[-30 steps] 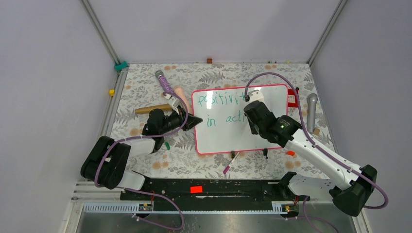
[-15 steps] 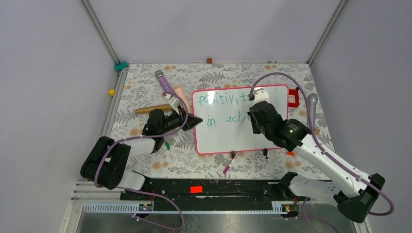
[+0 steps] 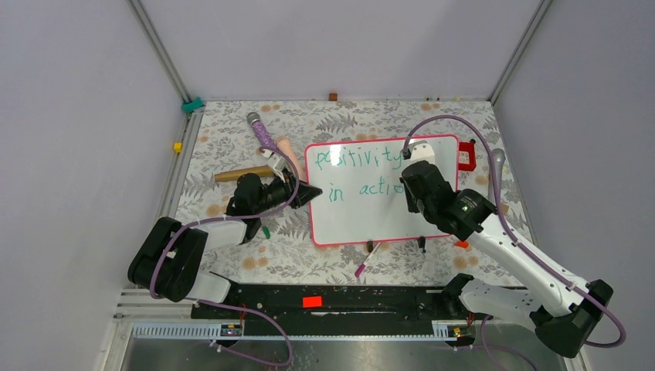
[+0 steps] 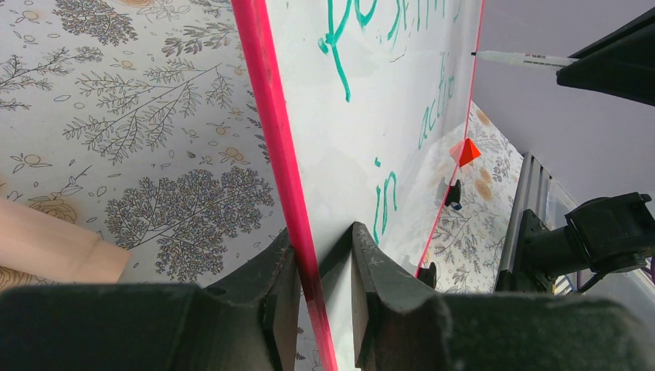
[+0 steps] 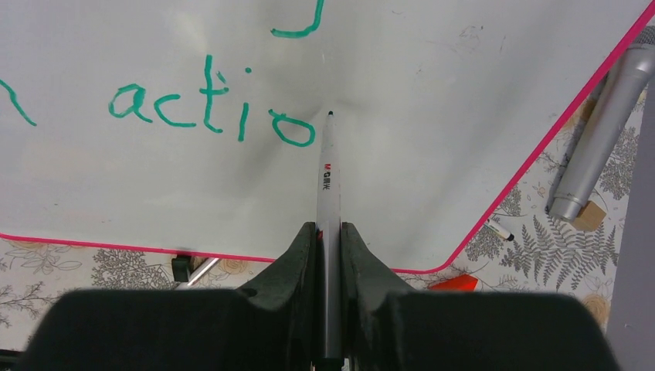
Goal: Write a sentence on the whiteboard
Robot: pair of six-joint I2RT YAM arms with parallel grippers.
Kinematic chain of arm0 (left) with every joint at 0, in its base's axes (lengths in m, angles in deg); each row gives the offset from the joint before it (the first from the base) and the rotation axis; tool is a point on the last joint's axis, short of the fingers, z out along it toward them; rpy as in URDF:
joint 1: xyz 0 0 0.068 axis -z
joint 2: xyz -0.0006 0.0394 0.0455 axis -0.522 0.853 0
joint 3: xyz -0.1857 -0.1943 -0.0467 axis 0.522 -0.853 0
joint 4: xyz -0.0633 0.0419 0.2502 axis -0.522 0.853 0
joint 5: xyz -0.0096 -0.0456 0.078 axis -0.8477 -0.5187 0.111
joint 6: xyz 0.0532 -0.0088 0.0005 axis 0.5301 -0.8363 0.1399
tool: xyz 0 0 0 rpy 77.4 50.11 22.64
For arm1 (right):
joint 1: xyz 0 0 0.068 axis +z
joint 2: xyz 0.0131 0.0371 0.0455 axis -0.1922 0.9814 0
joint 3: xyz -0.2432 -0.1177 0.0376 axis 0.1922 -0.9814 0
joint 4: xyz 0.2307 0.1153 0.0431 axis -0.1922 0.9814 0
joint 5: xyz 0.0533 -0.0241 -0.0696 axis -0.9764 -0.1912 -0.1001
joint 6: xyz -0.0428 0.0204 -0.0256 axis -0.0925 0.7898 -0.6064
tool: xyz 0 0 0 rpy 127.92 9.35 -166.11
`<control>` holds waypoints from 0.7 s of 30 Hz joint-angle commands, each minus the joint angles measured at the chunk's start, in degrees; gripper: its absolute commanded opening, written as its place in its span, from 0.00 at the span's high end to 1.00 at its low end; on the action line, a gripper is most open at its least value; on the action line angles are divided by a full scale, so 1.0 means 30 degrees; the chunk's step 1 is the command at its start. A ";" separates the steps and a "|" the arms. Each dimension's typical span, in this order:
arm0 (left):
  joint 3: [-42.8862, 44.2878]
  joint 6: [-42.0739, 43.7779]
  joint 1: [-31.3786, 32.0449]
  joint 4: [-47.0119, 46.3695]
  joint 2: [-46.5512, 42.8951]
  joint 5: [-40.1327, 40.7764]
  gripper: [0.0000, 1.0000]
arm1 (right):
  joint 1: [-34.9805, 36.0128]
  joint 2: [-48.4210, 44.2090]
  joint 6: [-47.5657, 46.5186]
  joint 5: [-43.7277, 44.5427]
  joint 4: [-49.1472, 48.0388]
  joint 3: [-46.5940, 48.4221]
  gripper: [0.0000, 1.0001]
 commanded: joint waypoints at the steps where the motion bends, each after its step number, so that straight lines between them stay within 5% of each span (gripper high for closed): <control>1: -0.0276 0.3031 -0.0131 0.0025 0.0014 0.3292 1.00 | -0.0263 0.0069 0.0213 0.0522 0.0296 -0.0123 1.00; 21: -0.0254 0.3001 -0.0135 0.0038 0.0016 0.3303 1.00 | -0.0789 0.0555 0.0358 -0.0281 -0.0606 -0.1062 1.00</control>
